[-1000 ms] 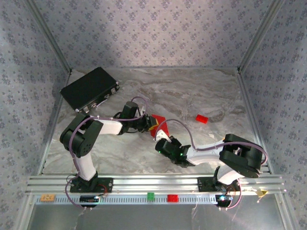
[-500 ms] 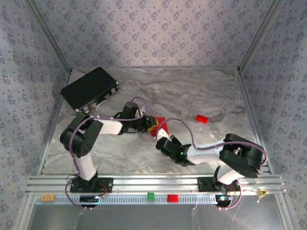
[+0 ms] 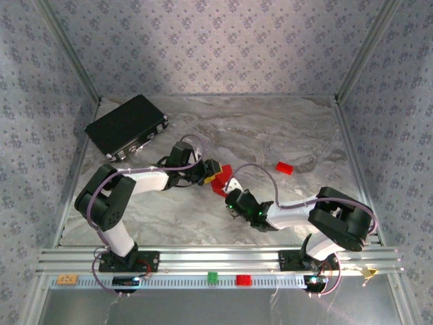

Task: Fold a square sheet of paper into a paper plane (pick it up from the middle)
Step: Fourth fold the wing at the center of the table.

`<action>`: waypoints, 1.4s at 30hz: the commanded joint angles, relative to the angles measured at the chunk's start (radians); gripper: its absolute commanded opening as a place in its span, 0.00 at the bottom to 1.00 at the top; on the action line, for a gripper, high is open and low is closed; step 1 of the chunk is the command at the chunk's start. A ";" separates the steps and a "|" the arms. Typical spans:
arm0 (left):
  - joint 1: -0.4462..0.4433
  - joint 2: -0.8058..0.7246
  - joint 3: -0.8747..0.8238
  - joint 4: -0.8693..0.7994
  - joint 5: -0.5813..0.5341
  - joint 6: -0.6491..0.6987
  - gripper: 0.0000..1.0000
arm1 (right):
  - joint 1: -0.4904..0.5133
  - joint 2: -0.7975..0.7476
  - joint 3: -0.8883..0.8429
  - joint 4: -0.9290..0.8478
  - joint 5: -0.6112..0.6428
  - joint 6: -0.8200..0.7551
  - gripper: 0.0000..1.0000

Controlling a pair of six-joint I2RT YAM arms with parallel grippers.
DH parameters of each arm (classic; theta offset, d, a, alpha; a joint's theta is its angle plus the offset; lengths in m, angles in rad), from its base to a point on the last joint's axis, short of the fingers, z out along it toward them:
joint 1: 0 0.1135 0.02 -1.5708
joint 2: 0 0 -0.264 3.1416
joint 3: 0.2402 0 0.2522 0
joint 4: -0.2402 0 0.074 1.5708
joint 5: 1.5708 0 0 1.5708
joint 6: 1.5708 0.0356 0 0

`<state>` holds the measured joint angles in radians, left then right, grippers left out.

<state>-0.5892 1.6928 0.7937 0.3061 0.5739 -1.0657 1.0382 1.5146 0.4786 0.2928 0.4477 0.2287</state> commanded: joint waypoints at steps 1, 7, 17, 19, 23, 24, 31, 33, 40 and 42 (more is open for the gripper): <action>-0.003 -0.034 -0.003 -0.042 -0.029 0.026 0.55 | -0.023 -0.017 -0.022 0.047 -0.063 0.055 0.06; -0.003 -0.038 -0.004 -0.051 -0.032 0.029 0.55 | -0.102 -0.022 -0.051 0.117 -0.218 0.104 0.06; -0.004 -0.037 -0.004 -0.057 -0.038 0.027 0.54 | -0.263 -0.001 -0.062 0.180 -0.561 0.219 0.05; -0.003 -0.034 -0.004 -0.057 -0.036 0.027 0.54 | -0.282 0.013 -0.059 0.183 -0.588 0.235 0.05; -0.003 -0.034 -0.005 -0.059 -0.037 0.026 0.53 | -0.304 0.034 -0.039 0.147 -0.629 0.259 0.07; -0.003 -0.034 -0.007 -0.058 -0.038 0.026 0.53 | -0.305 0.039 -0.033 0.134 -0.630 0.259 0.08; -0.004 -0.028 -0.006 -0.060 -0.036 0.025 0.51 | -0.317 0.048 -0.026 0.123 -0.642 0.276 0.10; -0.005 -0.023 -0.004 -0.059 -0.034 0.021 0.50 | -0.324 0.053 -0.021 0.118 -0.666 0.288 0.10; -0.009 -0.006 0.000 -0.052 -0.029 0.019 0.42 | -0.375 0.089 -0.011 0.140 -0.794 0.363 0.08; -0.009 0.003 0.004 -0.052 -0.025 0.021 0.36 | -0.394 0.109 0.002 0.151 -0.861 0.391 0.08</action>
<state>-0.5911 1.6890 0.7929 0.2565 0.5453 -1.0554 0.6647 1.5826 0.4644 0.4690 -0.3050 0.5602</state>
